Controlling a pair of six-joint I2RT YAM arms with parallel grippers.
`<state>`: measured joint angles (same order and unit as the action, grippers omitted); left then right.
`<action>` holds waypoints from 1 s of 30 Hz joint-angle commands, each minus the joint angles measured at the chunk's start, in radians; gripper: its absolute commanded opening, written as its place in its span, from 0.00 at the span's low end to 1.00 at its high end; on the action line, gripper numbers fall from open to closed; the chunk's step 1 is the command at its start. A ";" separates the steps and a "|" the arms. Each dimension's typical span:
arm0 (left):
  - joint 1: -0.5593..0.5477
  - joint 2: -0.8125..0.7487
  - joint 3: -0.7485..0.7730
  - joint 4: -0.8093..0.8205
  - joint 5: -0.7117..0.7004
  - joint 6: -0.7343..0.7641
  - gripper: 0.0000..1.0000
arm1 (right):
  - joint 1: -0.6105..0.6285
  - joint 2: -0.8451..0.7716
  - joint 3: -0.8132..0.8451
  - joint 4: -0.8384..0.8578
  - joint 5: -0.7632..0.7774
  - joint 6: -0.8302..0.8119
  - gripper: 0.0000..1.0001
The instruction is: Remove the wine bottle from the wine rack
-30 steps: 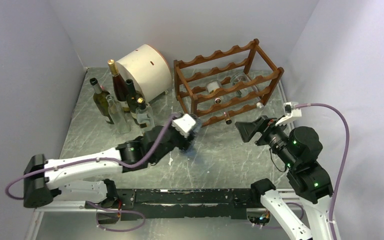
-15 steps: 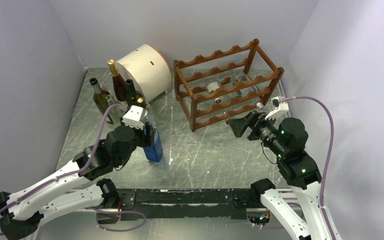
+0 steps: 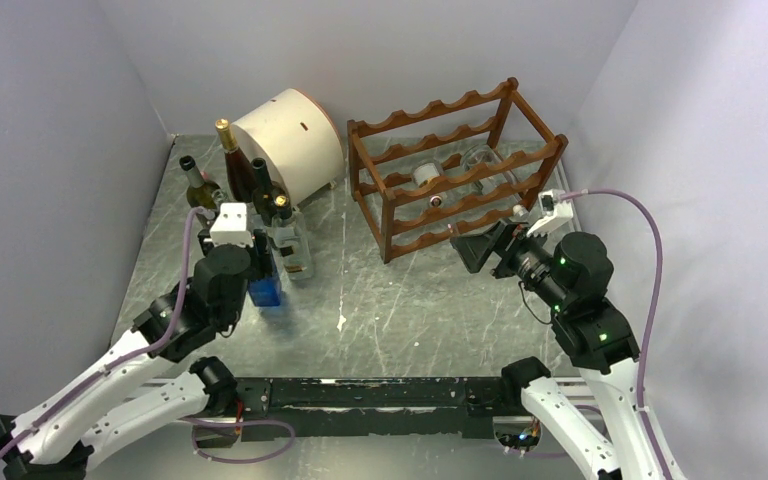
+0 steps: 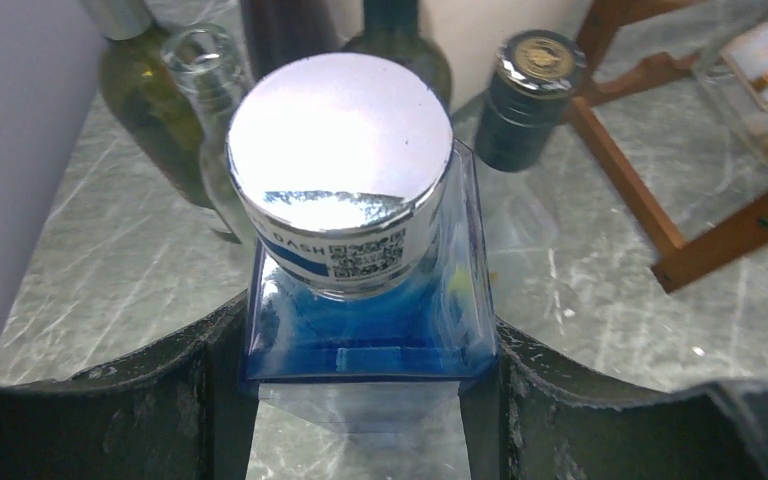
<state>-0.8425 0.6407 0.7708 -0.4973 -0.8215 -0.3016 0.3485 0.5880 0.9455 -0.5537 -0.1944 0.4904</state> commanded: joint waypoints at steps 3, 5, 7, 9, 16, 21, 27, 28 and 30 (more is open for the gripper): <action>0.199 0.060 0.038 0.195 0.123 0.049 0.07 | 0.006 -0.016 0.001 0.015 0.005 -0.010 0.92; 0.281 0.083 0.037 0.231 0.218 0.036 0.07 | 0.006 -0.022 -0.001 0.014 0.006 -0.012 0.92; 0.354 0.098 0.026 0.269 0.301 0.020 0.07 | 0.005 -0.026 0.003 0.005 0.011 -0.018 0.93; 0.408 0.122 0.017 0.296 0.341 -0.012 0.07 | 0.007 -0.029 0.009 -0.010 0.020 -0.024 0.93; 0.433 0.157 0.003 0.339 0.390 -0.024 0.07 | 0.006 -0.054 -0.008 -0.016 0.030 -0.021 0.93; 0.433 0.161 -0.004 0.298 0.367 -0.005 0.33 | 0.006 -0.056 -0.023 -0.006 0.024 -0.015 0.93; 0.434 0.148 0.002 0.236 0.376 -0.003 0.81 | 0.006 -0.050 -0.031 -0.002 0.023 -0.021 0.93; 0.433 0.139 0.000 0.233 0.376 0.000 0.87 | 0.007 -0.050 -0.032 -0.002 0.022 -0.021 0.93; 0.433 0.122 0.002 0.224 0.384 0.010 0.99 | 0.007 -0.049 -0.033 -0.004 0.024 -0.022 0.93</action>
<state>-0.4141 0.8024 0.7578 -0.3008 -0.4587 -0.2993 0.3485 0.5411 0.9207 -0.5674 -0.1749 0.4812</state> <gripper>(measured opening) 0.914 0.928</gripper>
